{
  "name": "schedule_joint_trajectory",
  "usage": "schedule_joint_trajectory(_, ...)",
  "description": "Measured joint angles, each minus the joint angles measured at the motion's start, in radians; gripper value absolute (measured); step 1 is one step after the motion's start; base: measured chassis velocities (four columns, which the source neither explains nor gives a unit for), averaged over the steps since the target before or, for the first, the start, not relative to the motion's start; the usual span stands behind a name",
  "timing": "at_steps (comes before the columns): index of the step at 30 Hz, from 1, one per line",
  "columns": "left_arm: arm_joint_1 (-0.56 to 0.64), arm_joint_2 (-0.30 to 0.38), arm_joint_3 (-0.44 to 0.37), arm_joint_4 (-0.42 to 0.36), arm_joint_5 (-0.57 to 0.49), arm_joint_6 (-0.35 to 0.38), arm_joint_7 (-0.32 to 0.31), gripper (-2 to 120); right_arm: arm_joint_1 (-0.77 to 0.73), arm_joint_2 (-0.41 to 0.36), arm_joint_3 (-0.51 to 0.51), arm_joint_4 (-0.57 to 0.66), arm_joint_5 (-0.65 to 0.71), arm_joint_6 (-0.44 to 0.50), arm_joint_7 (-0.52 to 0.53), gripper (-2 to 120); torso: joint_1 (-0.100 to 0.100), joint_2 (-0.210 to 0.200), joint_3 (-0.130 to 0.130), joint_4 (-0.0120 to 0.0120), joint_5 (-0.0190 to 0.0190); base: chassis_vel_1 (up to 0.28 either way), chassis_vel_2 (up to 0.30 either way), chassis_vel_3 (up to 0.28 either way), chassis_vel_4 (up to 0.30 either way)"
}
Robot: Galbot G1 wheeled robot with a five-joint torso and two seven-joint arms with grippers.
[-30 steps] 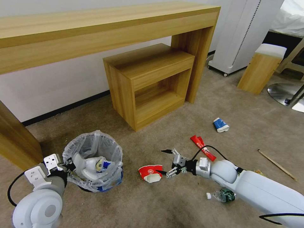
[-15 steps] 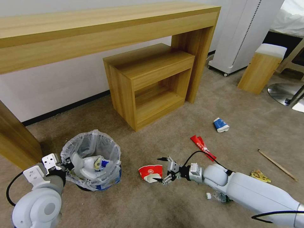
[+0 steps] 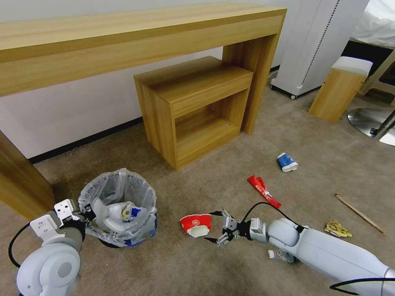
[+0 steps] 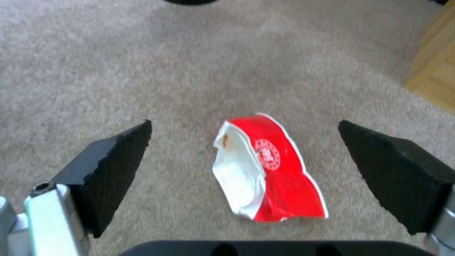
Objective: Pick up the trash bin and place the garbage on the floor into it.
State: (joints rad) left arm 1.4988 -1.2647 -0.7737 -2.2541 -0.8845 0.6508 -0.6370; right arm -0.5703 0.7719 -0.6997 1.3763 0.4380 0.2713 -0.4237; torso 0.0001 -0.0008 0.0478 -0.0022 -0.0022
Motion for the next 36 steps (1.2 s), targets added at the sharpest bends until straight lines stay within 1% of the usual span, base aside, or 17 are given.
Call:
schedule_joint_trajectory(11, 0.005, -0.004, -0.007, -0.017, 0.0, -0.001, 0.0, 1, -0.007, 0.058, -0.009, -0.117, -0.011, 0.021, -0.011, 100, 0.0, 0.0, 0.0, 0.0, 0.0002, 0.0, 0.0, 0.0, 0.0)
schedule_joint_trajectory(14, 0.011, -0.004, -0.011, -0.023, -0.001, -0.001, -0.001, 1, -0.004, 0.083, -0.013, -0.171, -0.022, 0.027, -0.014, 100, 0.0, 0.0, 0.0, 0.0001, 0.0002, 0.0, 0.0, 0.0, 0.0)
schedule_joint_trajectory(19, 0.016, -0.005, -0.014, -0.023, -0.001, -0.001, -0.001, 1, 0.0, 0.105, -0.013, -0.222, -0.029, 0.031, -0.015, 100, 0.0, 0.0, 0.0, 0.0, 0.0002, 0.0, 0.0, 0.0, 0.0)
schedule_joint_trajectory(25, 0.02, -0.005, -0.018, -0.027, -0.001, -0.005, -0.001, 1, 0.01, 0.14, -0.011, -0.31, -0.044, 0.048, -0.013, 100, 0.0, 0.0, 0.0, 0.0001, 0.0002, 0.0, 0.0, 0.0, 0.0)
schedule_joint_trajectory(36, 0.019, -0.004, -0.018, -0.026, -0.002, -0.008, -0.001, 1, 0.022, 0.173, -0.005, -0.381, -0.05, 0.067, -0.021, 99, 0.0, 0.0, 0.0, 0.0, 0.0002, 0.0, 0.0, 0.0, 0.0)
